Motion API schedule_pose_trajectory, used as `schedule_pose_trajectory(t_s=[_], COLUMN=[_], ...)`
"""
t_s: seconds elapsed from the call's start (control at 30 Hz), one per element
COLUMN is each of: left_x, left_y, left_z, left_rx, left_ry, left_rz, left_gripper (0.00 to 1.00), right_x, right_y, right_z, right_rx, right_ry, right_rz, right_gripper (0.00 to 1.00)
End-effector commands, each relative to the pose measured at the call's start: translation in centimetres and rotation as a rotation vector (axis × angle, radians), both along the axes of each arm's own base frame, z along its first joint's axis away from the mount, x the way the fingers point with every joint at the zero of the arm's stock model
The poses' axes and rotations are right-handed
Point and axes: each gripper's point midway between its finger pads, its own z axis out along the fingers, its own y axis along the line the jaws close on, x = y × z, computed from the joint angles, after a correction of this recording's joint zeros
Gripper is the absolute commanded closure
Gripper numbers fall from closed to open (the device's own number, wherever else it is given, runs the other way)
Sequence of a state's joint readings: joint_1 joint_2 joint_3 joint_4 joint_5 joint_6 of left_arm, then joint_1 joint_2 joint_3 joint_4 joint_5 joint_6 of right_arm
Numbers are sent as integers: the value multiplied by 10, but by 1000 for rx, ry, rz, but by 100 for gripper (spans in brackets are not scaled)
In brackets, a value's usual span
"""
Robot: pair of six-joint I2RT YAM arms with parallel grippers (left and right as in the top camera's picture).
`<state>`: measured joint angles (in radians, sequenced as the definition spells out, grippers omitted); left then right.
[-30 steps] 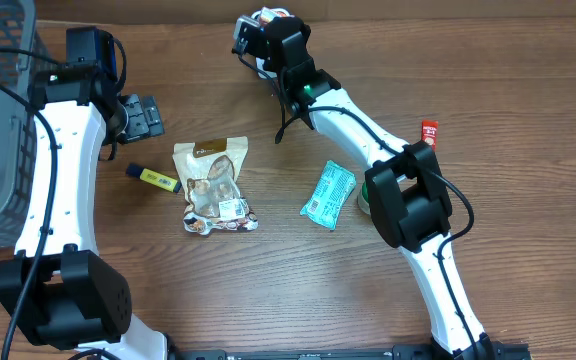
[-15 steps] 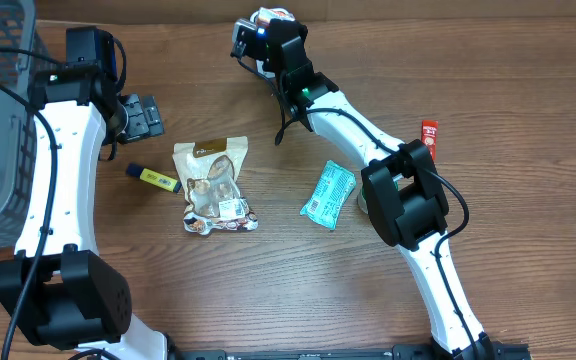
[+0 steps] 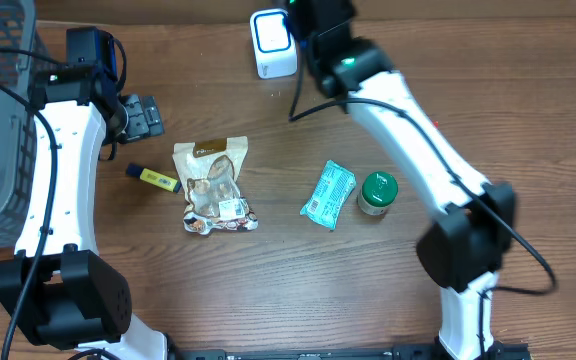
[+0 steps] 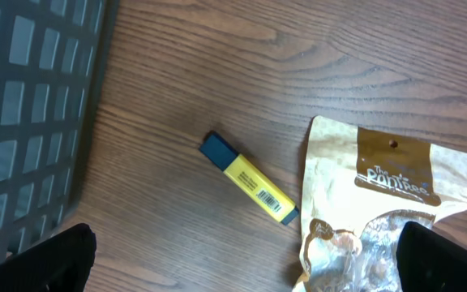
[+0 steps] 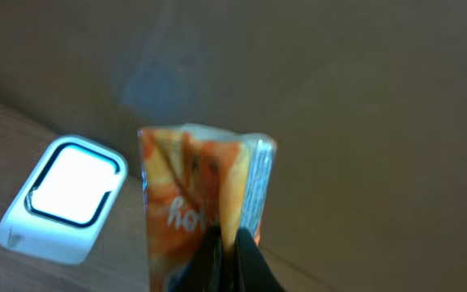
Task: Scan the item barcode
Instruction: 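Carry the juice box right and lower it beside the red stick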
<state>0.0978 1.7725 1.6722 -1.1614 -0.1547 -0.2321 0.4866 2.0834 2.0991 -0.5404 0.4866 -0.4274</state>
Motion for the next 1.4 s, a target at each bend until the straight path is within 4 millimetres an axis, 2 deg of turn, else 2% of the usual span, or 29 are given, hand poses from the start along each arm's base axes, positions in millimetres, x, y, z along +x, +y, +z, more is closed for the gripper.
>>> schedule_pose_trajectory(t_s=[0.0, 0.1, 0.17, 0.23, 0.33, 0.47, 0.67, 0.87, 0.9, 0.97, 1.0, 1.07, 1.2, 1.3, 1.37], left_x=[-1, -1, -1, -1, -1, -1, -1, -1, -1, -1, -1, -1, -1, -1, -1], left_y=[-1, -1, -1, -1, -1, -1, -1, -1, -1, -1, -1, -1, -1, -1, -1], left_z=[5, 5, 5, 5, 5, 5, 5, 5, 5, 5, 5, 5, 5, 5, 5], left_rx=[13, 13, 13, 13, 13, 13, 12, 13, 13, 13, 13, 13, 13, 13, 13], left_ry=[-10, -10, -10, -10, -10, -10, -10, -10, -10, -10, -10, -10, -10, -10, -10], left_rz=[-12, -12, -12, -12, -12, -12, -12, -12, -12, -12, -12, -12, -12, -12, -12], left_gripper=[0, 0, 0, 0, 0, 0, 0, 0, 0, 0, 0, 0, 0, 0, 0], right_x=[-16, -40, -61, -82, -105, -125, -142, -151, -154, -157, -158, -158, -155, -162, -168], right_y=[-66, -110, -130, -150, -164, -176, -180, -187, -189, -189, -190, -189, -187, -187, -187], right_z=[-26, -69, -94, -110, -124, -139, -173, -235, -241, -252, -255, -258, -258, -259, -259], right_rx=[157, 208, 285, 386, 503, 555, 523, 479, 468, 466, 465, 467, 481, 471, 462], right_ry=[151, 358, 504, 626, 770, 897, 981, 1003, 1004, 1008, 1010, 1007, 1001, 1029, 1049], right_rz=[-239, -368, -439, -532, -605, -647, -687, -720, -728, -730, -730, -728, -718, -728, -736], right_gripper=[96, 96, 96, 96, 96, 96, 96, 96, 93, 79, 71, 65, 65, 72, 72])
